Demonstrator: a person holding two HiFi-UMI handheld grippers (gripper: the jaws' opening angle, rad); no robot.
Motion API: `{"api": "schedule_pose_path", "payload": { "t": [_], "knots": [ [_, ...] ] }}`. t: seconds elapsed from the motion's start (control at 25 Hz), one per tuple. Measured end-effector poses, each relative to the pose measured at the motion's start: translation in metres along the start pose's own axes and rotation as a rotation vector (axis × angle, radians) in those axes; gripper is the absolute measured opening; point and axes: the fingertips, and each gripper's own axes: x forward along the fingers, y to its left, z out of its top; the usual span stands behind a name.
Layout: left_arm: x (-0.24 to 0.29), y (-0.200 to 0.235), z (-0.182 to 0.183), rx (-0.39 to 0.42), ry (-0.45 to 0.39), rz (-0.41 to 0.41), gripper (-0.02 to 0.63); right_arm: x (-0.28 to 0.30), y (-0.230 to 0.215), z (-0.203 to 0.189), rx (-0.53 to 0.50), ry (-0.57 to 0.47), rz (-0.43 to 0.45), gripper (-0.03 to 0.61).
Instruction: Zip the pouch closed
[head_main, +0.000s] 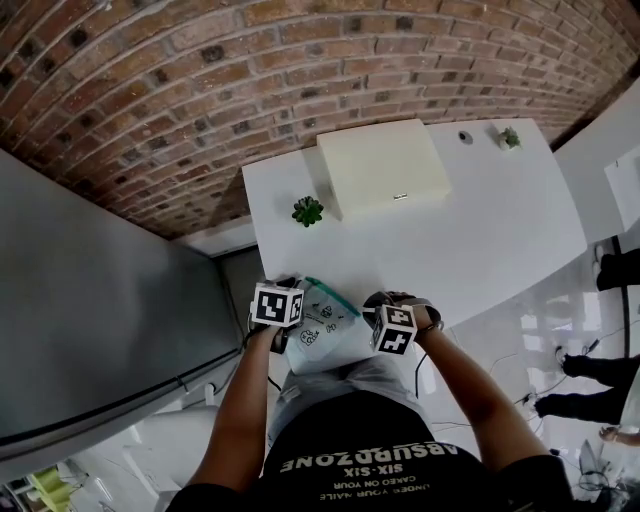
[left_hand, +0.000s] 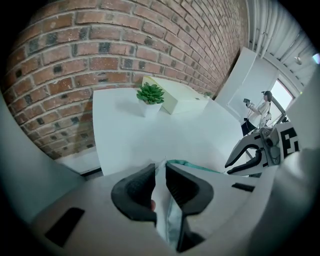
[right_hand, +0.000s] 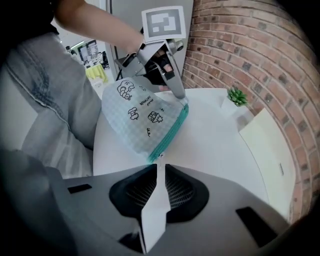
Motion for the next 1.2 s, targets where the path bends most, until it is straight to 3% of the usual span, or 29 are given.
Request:
{"api": "schedule_pose_path", "payload": {
  "t": [0.24, 0.56, 0.92, 1.2],
  "knots": [
    [-0.017, -0.005, 0.007, -0.071, -0.071, 0.014, 0.049, -0.017, -0.008, 0.002, 0.148, -0.092, -0.028, 0.044],
    [-0.046, -0.024, 0.021, -0.09, -0.163, 0.052, 0.049, -0.053, -0.019, 0.017, 0.375, -0.292, -0.03, 0.044],
    [-0.091, -0.055, 0.027, -0.125, -0.289, 0.107, 0.049, -0.097, -0.017, 0.05, 0.43, -0.473, -0.057, 0.041],
    [-0.115, -0.081, 0.037, -0.119, -0.389, 0.142, 0.035, -0.116, -0.024, 0.064, 0.477, -0.542, -0.109, 0.002]
  ]
}}
